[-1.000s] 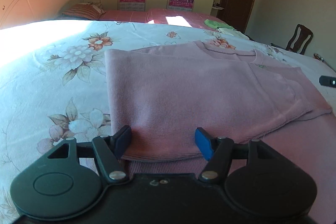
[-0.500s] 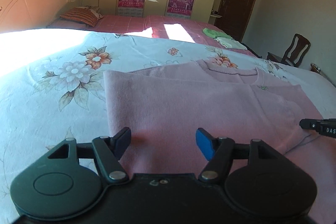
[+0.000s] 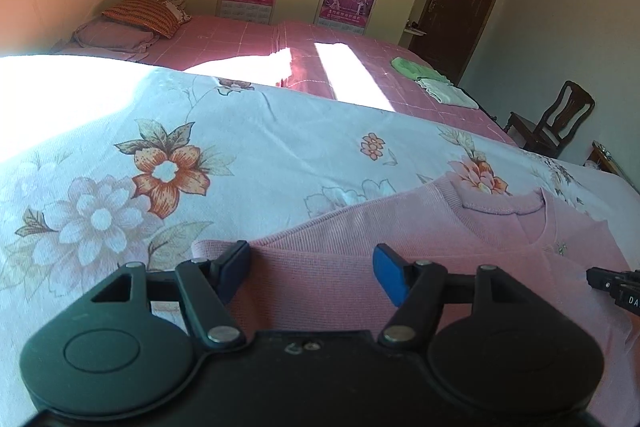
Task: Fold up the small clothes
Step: 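Open the left gripper and move both grippers toward the sweatshirt hem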
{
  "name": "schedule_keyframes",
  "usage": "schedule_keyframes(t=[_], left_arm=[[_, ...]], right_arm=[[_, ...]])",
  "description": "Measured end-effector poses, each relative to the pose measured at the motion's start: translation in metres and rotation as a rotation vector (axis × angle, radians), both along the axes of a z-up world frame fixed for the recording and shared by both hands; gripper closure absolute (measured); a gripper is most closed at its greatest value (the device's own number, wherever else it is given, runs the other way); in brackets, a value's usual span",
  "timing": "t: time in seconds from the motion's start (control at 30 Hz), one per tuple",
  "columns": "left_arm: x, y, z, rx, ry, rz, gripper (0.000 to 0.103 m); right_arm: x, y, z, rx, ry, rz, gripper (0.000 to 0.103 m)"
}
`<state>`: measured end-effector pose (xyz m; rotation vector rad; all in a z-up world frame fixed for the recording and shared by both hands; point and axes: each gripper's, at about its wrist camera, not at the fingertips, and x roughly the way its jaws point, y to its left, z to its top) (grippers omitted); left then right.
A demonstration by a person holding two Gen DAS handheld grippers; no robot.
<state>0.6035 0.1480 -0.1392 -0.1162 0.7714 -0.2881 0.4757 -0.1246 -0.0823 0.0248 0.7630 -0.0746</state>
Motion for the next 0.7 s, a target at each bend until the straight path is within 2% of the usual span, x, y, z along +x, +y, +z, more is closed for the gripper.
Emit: schedule_keyframes(t=[0.07,0.17,0.27,0.4,0.47,0.53,0.57,0.6,0.67,0.7], left_arm=[[-0.016,-0.015,0.008,0.021,-0.047,-0.013,0.036],[-0.035,-0.044,0.011,0.013,-0.105,-0.076,0.036],[-0.039,-0.07,0.003,0.072,-0.097,-0.122,0.035],[-0.041,-0.062,-0.006,0.204,-0.126,-0.101,0.035],[-0.041,-0.041,-0.009,0.254,-0.134,-0.054,0.031],[-0.043,-0.016,-0.01,0.204,-0.129,-0.039,0.031],[-0.044,-0.01,-0.011,0.218,-0.133,-0.019,0.03],[-0.045,-0.006,-0.012,0.229,-0.133,-0.017,0.03],[-0.047,0.0,-0.014,0.189,-0.146,-0.016,0.031],[-0.047,0.0,-0.014,0.192,-0.148,-0.016,0.03]], right_arm=[[-0.003,0.012,0.009,-0.007,-0.046,0.003,0.096],[-0.001,0.049,0.019,0.033,-0.113,0.119,0.096],[0.02,0.087,0.017,0.116,-0.09,0.217,0.096],[0.033,0.101,0.004,0.101,-0.037,0.244,0.096],[0.027,0.087,0.001,0.068,-0.039,0.217,0.097],[0.017,0.06,0.0,0.024,-0.042,0.129,0.097],[0.01,0.041,-0.001,0.005,-0.04,0.056,0.097],[0.004,0.02,-0.004,0.027,-0.033,0.001,0.097],[-0.007,-0.011,-0.007,0.158,-0.044,-0.001,0.099],[-0.009,-0.017,-0.005,0.176,-0.042,0.01,0.1]])
